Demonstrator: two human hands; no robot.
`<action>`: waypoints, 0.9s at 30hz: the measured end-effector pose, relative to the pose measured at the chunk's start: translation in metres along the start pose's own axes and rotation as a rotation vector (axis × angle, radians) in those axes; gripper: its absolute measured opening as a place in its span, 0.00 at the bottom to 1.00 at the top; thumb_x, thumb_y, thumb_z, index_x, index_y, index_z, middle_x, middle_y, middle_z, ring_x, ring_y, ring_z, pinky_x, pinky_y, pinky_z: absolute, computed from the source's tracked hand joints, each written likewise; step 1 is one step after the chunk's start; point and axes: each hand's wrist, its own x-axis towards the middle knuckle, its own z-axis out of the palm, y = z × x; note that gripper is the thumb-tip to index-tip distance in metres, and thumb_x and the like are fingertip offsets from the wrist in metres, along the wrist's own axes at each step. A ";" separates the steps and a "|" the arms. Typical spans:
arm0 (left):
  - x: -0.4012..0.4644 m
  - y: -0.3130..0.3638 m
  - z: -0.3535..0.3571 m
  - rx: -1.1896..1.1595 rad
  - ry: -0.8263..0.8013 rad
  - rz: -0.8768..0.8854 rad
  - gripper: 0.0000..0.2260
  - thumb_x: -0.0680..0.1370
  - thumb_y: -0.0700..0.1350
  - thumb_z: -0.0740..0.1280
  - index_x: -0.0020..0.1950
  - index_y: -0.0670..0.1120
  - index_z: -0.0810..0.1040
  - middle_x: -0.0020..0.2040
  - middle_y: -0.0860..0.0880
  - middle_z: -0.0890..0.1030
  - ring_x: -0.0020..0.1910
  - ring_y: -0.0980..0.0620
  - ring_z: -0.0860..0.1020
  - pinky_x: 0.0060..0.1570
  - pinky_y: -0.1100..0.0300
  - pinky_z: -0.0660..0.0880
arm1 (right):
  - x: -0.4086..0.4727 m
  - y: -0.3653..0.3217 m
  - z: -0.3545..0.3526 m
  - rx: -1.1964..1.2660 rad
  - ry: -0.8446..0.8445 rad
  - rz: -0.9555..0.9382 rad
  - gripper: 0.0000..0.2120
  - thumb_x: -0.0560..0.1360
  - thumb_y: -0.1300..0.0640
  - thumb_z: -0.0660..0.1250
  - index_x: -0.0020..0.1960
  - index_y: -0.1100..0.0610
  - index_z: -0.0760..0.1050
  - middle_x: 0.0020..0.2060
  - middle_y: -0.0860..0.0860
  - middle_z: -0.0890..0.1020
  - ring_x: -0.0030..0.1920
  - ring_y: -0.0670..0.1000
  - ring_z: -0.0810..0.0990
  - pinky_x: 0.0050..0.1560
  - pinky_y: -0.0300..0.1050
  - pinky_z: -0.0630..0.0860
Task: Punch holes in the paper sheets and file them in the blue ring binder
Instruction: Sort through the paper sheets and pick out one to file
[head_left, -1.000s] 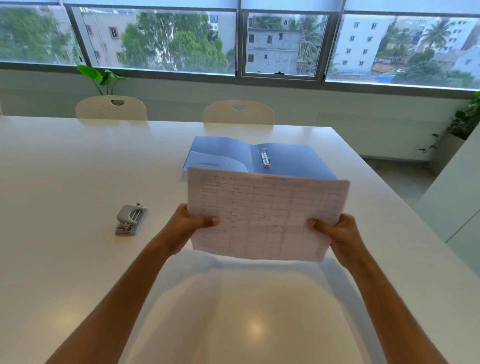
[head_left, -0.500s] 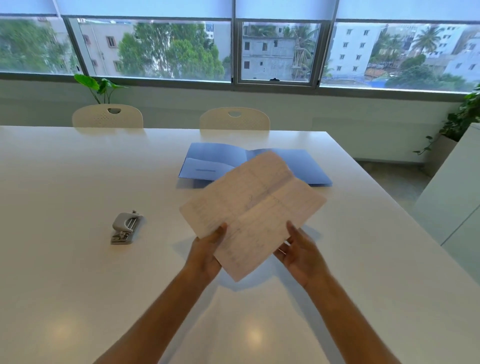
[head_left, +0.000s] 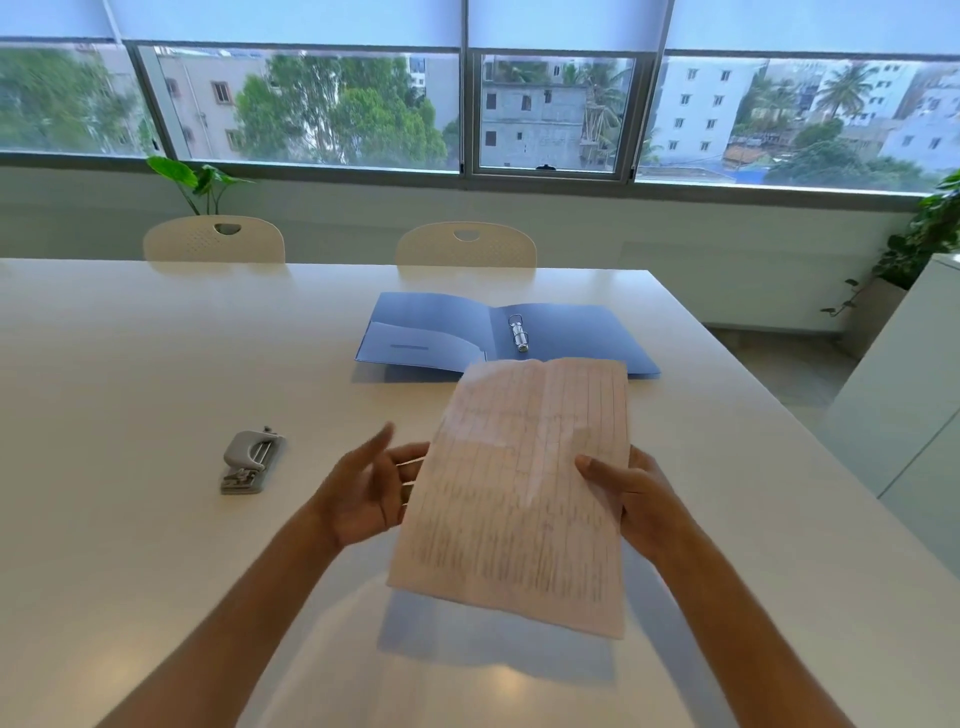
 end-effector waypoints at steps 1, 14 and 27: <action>0.002 0.005 0.010 0.083 -0.006 -0.016 0.33 0.61 0.57 0.80 0.58 0.38 0.80 0.47 0.40 0.84 0.42 0.43 0.83 0.39 0.51 0.80 | 0.000 -0.004 0.000 -0.035 -0.038 -0.027 0.16 0.71 0.66 0.67 0.59 0.66 0.76 0.49 0.62 0.84 0.48 0.62 0.84 0.42 0.54 0.82; 0.009 0.037 0.082 0.657 0.171 0.537 0.15 0.69 0.55 0.73 0.48 0.45 0.83 0.49 0.51 0.85 0.50 0.45 0.83 0.49 0.50 0.81 | 0.004 -0.046 0.009 -0.268 -0.081 -0.431 0.13 0.68 0.63 0.67 0.43 0.48 0.85 0.46 0.47 0.86 0.52 0.55 0.83 0.52 0.52 0.81; 0.014 -0.018 0.063 0.522 0.339 0.535 0.22 0.61 0.60 0.77 0.46 0.45 0.83 0.44 0.49 0.86 0.46 0.44 0.84 0.41 0.54 0.82 | 0.005 -0.006 0.003 -0.299 0.049 -0.318 0.22 0.58 0.50 0.78 0.49 0.59 0.81 0.44 0.50 0.87 0.47 0.55 0.85 0.44 0.50 0.83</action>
